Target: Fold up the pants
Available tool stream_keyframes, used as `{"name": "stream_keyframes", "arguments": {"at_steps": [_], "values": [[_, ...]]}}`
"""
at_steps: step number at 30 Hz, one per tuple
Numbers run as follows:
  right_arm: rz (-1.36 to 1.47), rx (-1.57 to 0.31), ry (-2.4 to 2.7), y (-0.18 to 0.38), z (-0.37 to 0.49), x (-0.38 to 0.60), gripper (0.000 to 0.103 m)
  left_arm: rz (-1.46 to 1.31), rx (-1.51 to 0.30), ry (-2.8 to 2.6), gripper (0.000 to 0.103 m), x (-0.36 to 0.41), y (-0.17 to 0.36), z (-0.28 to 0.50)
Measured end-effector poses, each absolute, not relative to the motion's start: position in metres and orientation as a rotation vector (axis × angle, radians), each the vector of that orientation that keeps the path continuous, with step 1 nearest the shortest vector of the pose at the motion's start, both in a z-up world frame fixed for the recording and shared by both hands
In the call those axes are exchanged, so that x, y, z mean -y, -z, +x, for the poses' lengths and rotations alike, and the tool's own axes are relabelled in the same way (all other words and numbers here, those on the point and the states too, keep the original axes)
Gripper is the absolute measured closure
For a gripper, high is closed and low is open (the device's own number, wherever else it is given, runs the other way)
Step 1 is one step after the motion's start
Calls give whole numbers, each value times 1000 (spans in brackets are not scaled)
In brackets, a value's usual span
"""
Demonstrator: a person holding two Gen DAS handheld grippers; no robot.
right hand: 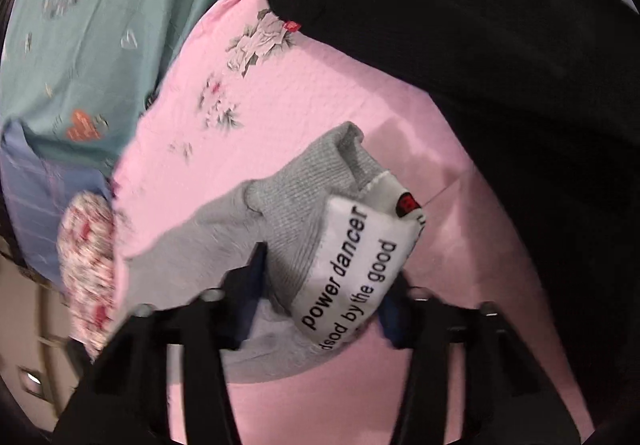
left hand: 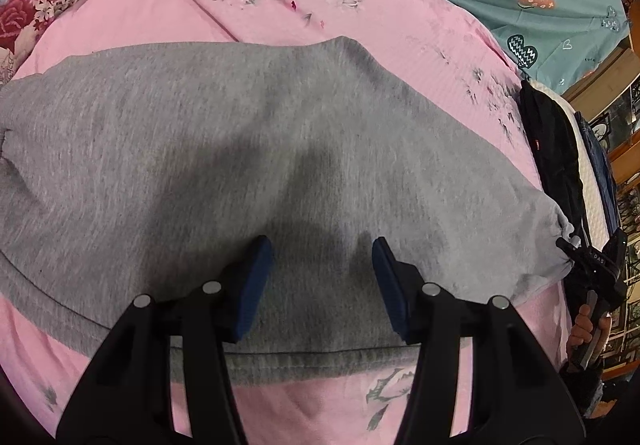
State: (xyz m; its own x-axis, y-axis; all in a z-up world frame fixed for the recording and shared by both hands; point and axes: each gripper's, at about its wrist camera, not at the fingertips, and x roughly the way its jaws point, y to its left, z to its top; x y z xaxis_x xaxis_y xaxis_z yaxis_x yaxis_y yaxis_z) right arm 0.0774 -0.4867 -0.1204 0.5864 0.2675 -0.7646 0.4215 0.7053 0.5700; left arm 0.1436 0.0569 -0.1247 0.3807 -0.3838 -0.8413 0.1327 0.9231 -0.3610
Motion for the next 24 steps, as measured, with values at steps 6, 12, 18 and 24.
{"name": "stream_keyframes", "arguments": {"at_steps": [6,12,18,24], "values": [[603,-893,135,90,68,462,74,-257,-1092,383,60,-22,91,134],[496,-804,79,58,56,444,75,-213,-1139,602,87,88,74,136],[509,-801,35,51,53,445,75,-130,-1221,670,93,178,108,142],[502,-797,19,48,52,441,75,-100,-1259,643,93,205,132,156]]}}
